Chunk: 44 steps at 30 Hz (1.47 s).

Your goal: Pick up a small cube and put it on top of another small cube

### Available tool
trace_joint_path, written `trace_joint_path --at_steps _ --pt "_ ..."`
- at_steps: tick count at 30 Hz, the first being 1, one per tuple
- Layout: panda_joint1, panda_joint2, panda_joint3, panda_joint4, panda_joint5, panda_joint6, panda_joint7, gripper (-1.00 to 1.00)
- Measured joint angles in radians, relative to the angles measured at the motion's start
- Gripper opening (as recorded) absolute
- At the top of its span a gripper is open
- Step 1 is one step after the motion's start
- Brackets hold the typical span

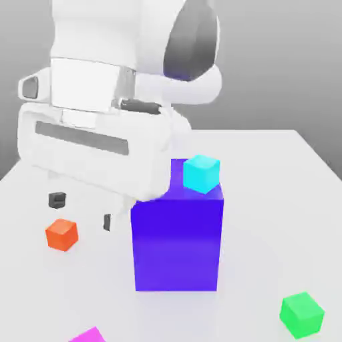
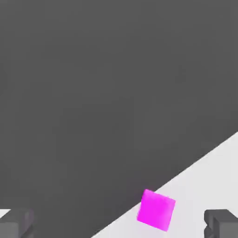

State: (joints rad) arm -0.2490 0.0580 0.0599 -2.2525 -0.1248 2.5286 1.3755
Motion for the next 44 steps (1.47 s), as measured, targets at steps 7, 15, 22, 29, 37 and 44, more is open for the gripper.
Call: trace_joint_path --at_steps 7,15,22,29,37,44 --pt "-0.019 0.246 -0.021 0.012 0.057 0.073 0.104 0.00" --pt "-0.025 0.484 -0.030 0.049 0.085 0.217 0.138 -1.00" --pt "-0.028 0.459 -0.028 0.044 0.087 0.198 0.137 -1.00" --pt "0.060 0.290 0.064 -0.017 0.068 0.087 0.117 -1.00" --pt "0.265 0.197 0.250 -0.099 -0.006 0.066 0.096 -1.00" --pt "0.381 0.310 0.243 -0.089 -0.118 0.156 0.155 1.00"
